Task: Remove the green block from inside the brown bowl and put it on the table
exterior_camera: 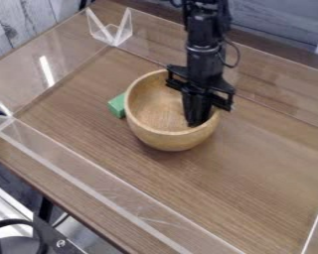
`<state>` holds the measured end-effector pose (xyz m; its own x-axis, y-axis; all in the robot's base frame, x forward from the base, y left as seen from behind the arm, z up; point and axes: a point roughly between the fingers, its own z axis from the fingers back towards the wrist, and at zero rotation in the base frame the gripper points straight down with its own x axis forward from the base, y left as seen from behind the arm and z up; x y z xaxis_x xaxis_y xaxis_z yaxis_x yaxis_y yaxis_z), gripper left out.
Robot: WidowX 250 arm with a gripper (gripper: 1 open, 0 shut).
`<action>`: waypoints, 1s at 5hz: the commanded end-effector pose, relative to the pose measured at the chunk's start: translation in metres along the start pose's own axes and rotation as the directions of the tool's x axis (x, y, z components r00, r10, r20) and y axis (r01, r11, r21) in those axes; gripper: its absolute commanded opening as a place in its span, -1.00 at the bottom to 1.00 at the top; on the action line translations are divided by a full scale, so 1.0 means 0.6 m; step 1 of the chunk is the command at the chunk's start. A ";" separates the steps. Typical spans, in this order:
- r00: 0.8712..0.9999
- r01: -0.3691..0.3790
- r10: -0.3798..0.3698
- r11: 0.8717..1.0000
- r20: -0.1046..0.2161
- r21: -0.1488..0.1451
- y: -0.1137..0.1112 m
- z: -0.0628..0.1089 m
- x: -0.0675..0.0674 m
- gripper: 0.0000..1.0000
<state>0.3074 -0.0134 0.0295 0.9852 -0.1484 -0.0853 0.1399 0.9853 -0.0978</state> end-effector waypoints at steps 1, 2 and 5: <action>0.994 0.091 -0.093 0.995 0.059 0.034 -0.030 0.027 0.013 -1.00; 0.993 0.070 -0.075 0.996 0.089 0.056 -0.031 0.036 0.004 -1.00; 0.988 0.025 -0.037 0.996 0.148 0.086 0.004 0.040 -0.023 -1.00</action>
<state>0.2884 -0.0084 0.0354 0.9850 -0.1723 -0.0028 0.1722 0.9846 -0.0288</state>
